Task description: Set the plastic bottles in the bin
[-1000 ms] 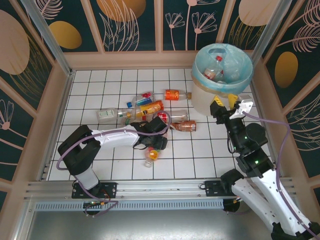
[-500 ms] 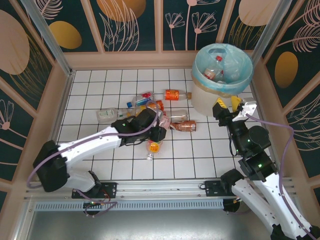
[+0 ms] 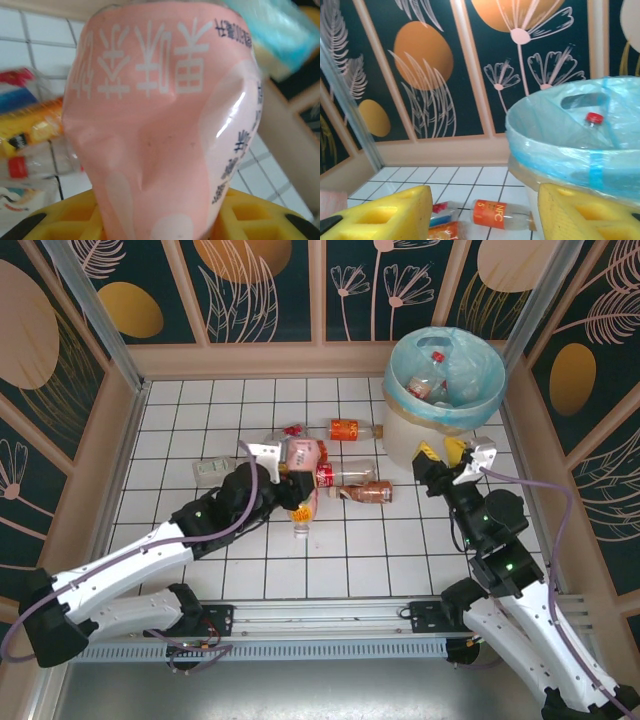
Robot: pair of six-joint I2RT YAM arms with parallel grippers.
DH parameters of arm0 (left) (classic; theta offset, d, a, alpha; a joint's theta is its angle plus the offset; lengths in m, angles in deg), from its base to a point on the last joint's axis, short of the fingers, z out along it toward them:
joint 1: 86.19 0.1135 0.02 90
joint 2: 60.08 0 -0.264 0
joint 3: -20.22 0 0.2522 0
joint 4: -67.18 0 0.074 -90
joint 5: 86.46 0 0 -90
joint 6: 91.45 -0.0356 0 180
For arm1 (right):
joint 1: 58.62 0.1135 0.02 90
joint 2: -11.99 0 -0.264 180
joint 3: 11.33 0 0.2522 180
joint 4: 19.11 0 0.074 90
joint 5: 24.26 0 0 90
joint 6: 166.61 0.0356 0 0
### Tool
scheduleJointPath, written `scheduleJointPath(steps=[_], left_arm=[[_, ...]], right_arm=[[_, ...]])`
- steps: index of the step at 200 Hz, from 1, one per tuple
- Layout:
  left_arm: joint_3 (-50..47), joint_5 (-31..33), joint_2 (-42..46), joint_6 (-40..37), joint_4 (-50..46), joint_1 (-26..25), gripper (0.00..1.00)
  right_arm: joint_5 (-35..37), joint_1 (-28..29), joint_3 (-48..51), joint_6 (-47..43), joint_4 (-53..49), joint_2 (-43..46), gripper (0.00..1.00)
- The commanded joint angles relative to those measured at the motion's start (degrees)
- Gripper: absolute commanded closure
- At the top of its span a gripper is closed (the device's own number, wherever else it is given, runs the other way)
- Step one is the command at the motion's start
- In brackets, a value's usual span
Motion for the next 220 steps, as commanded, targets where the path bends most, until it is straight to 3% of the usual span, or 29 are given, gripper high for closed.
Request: scheduleJointPath(steps=[1, 33, 63, 79, 142, 207, 220], left_arm=[[-1.3, 15.6, 1.7, 6.7, 8.3, -0.1, 0.68], [-2.2, 23.8, 3.8, 15.7, 11.9, -0.1, 1.00], [-3.5, 27.3, 5.4, 23.3, 11.6, -0.1, 1.00], [-5.3, 28.2, 6.4, 31.5, 11.5, -0.1, 1.00], [-10.0, 25.9, 7.2, 54.4, 13.3, 0.0, 1.00], [-14.9, 24.0, 8.6, 69.4, 18.5, -0.1, 1.00], [-15.0, 23.5, 8.6, 70.9, 19.5, -0.1, 1.00]], right_arm=[[-6.9, 0.3, 1.9, 1.6, 8.6, 2.0, 0.43], [-11.7, 0.3, 4.5, 2.6, 12.7, 3.6, 0.48], [-14.4, 0.3, 7.8, 3.3, 17.2, 5.6, 0.48], [-15.0, 0.3, 9.4, 4.1, 19.6, 6.9, 0.48], [-15.7, 0.3, 16.5, 9.2, 34.3, 10.0, 0.48], [-20.8, 1.7, 18.7, 25.5, 57.9, -7.1, 0.48], [-19.2, 5.2, 18.7, 26.1, 61.0, -10.6, 0.48]])
